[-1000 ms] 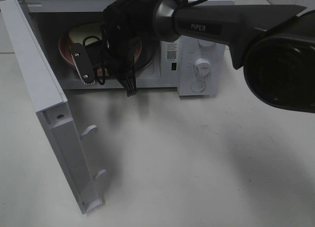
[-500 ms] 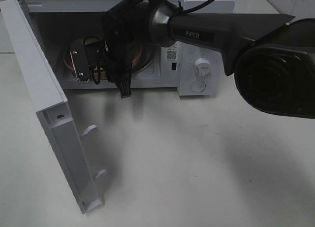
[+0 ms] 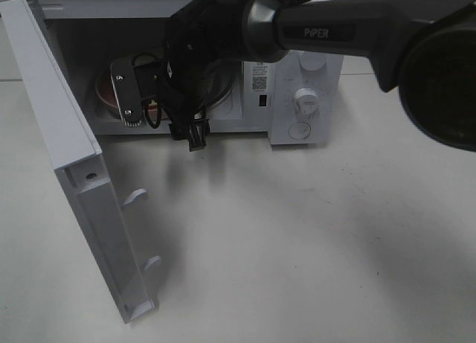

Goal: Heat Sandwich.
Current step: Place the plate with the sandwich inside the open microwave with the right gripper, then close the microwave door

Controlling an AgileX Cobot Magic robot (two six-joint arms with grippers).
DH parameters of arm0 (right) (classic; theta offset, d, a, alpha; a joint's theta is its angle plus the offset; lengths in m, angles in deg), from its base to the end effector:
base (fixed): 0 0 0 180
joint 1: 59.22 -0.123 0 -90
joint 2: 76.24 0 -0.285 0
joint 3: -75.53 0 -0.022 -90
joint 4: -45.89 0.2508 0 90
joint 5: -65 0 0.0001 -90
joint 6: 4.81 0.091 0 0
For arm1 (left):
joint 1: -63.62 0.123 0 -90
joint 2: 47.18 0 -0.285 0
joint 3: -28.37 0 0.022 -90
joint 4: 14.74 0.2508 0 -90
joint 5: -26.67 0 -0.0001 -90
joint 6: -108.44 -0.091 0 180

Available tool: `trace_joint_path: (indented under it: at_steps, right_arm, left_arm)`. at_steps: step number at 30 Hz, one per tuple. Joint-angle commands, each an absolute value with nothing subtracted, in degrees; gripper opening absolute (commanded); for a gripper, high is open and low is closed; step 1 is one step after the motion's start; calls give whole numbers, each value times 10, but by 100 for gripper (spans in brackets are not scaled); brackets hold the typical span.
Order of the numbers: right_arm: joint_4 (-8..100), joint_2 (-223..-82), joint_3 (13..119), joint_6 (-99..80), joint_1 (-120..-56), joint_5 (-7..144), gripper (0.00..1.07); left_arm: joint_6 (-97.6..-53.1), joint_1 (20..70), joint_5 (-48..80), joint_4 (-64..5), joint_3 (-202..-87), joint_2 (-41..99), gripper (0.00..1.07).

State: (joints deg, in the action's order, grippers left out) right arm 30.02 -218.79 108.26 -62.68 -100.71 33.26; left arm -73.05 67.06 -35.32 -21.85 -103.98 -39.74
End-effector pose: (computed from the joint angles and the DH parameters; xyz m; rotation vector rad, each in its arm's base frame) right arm 0.4033 0.3392 0.1623 -2.0346 1.4251 -0.4035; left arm -0.0083 -0.0105 0.2805 -0.0258 2.0383 -0.0944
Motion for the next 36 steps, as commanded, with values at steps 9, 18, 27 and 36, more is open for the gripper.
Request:
trace_joint_path:
  at_steps: [9, 18, 27, 36]
  right_arm:
    - [311, -2085, 919, -617, -1008, 401, 77]
    - [313, -2009, 839, -567, -1008, 400, 77]
    - [313, -1944, 777, -547, -1008, 396, 77]
    - [311, -1853, 671, -450, -1008, 396, 76]
  left_arm:
    - [-732, 666, -347, -221, -1039, -406, 100]
    - [-732, 666, -347, -221, -1039, -406, 100]
    - [-732, 666, -347, -221, -1039, -406, 100]
    - [-732, 666, -347, -221, -1039, -406, 100]
